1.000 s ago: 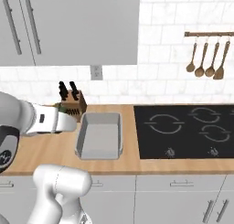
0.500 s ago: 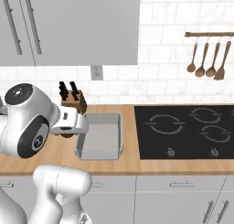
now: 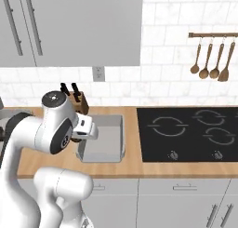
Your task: Place one cucumber and one steak in each tupperware on the nearby counter, to pack two identical lunches.
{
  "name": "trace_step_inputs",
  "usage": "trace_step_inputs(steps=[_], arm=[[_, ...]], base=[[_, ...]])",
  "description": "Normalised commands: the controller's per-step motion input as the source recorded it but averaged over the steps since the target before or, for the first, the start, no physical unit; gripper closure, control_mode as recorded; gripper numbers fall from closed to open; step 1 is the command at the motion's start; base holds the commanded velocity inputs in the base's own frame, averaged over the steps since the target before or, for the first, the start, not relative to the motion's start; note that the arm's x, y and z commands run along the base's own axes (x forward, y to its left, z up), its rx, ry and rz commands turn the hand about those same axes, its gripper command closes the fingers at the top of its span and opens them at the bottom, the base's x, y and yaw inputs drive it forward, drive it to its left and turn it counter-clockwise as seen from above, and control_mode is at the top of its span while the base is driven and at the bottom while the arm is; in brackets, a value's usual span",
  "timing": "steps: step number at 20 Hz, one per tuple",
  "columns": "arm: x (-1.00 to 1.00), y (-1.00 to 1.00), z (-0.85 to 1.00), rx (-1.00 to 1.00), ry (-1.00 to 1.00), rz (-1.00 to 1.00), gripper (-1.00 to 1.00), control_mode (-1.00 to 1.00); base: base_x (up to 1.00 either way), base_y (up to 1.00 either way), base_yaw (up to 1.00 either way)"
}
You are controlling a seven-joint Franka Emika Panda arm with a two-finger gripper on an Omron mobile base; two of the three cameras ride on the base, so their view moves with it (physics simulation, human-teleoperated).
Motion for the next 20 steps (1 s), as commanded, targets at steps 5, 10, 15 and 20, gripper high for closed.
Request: trace_step_inputs(steps=[5, 10, 15, 20], arm=[[0.63, 0.04, -0.47, 0.0, 0.0, 0.0, 1.0, -1.0], [0.42, 0.0, -0.52, 0.0, 0.06, 0.0, 1.0, -1.0], [0.41, 0.0, -0.36, 0.0, 0.09, 0.0, 1.0, -1.0], [0.47, 0.0, -0.2, 0.0, 0.08, 0.0, 1.0, -1.0]], base=[[0.0, 0.0, 0.0], [0.0, 0.0, 0.0], [0.0, 0.0, 0.0], [0.0, 0.0, 0.0]])
